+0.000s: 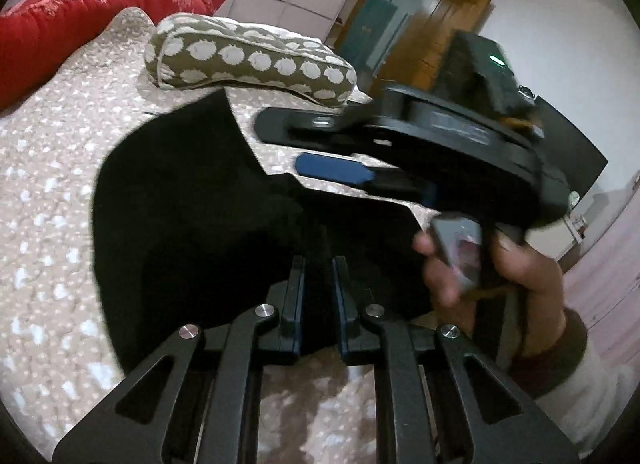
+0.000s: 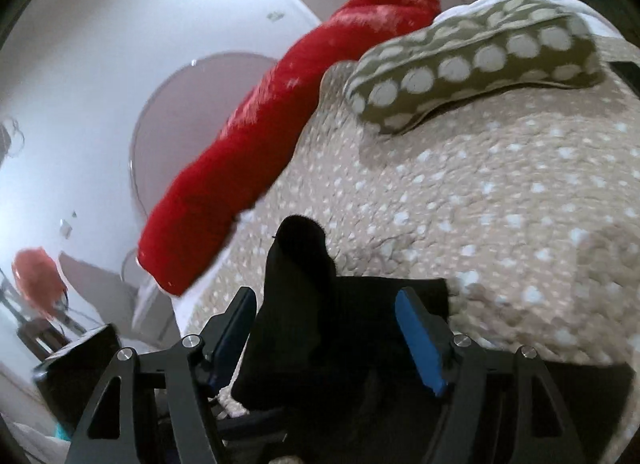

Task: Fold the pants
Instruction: 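Grasp the folded pants edge with both grippers and lift it, then fold the lifted edge over the pants and lay it down with both grippers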

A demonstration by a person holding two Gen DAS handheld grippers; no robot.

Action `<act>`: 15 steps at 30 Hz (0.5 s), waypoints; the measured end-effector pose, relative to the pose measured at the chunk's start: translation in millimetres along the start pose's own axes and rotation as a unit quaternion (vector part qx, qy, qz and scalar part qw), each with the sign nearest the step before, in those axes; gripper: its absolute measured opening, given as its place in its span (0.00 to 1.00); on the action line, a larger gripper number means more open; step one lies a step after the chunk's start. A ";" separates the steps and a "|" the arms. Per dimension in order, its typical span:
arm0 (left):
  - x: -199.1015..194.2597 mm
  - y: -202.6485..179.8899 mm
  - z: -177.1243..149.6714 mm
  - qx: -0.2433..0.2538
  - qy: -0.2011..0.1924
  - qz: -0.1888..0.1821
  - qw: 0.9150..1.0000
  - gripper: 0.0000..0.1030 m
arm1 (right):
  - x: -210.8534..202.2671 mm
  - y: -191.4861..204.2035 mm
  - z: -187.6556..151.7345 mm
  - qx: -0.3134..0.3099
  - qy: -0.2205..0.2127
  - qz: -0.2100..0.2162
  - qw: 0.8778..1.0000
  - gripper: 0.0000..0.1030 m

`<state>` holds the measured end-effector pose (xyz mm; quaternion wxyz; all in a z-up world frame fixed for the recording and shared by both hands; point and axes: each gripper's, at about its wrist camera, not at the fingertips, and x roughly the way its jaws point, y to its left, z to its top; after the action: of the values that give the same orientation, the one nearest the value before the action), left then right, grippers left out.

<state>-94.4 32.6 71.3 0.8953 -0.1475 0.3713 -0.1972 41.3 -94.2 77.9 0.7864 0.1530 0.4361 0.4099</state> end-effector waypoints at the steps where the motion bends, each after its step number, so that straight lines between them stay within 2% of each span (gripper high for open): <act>1: -4.3 1.4 -1.9 0.003 -0.001 0.006 1.000 0.11 | 7.3 3.4 1.7 -0.008 0.005 0.000 1.000 0.68; 5: -21.2 14.0 -7.4 -0.005 0.006 0.012 1.000 0.11 | 46.4 21.3 8.5 -0.044 0.042 -0.006 0.998 0.68; 6: -29.0 18.3 -10.4 -0.005 0.002 0.020 1.000 0.11 | 60.0 22.1 7.8 -0.045 0.066 -0.019 0.997 0.60; 7: -35.4 21.3 -11.3 -0.005 -0.001 0.029 1.000 0.11 | 67.2 20.9 5.9 -0.042 0.080 -0.019 0.996 0.37; 8: -44.0 25.9 -12.2 -0.005 -0.006 0.043 0.999 0.11 | 72.5 21.6 3.0 -0.043 0.085 -0.011 0.995 0.27; 10: -61.1 34.7 -12.4 -0.006 -0.023 0.070 0.997 0.12 | 67.9 27.4 -1.4 -0.053 0.071 0.003 0.996 0.14; 13: -76.8 47.7 -1.9 -0.012 -0.044 0.092 0.995 0.13 | 22.7 38.8 -2.3 -0.047 0.026 0.039 0.998 0.12; 15: -78.5 49.9 8.7 -0.014 -0.057 0.097 0.994 0.25 | -13.3 41.6 -4.7 -0.051 -0.006 0.038 0.998 0.12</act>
<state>-126.8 113.7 104.3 0.9277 -0.1343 0.3349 -0.0958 12.5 -79.4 107.6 0.7796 0.1315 0.4040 0.4601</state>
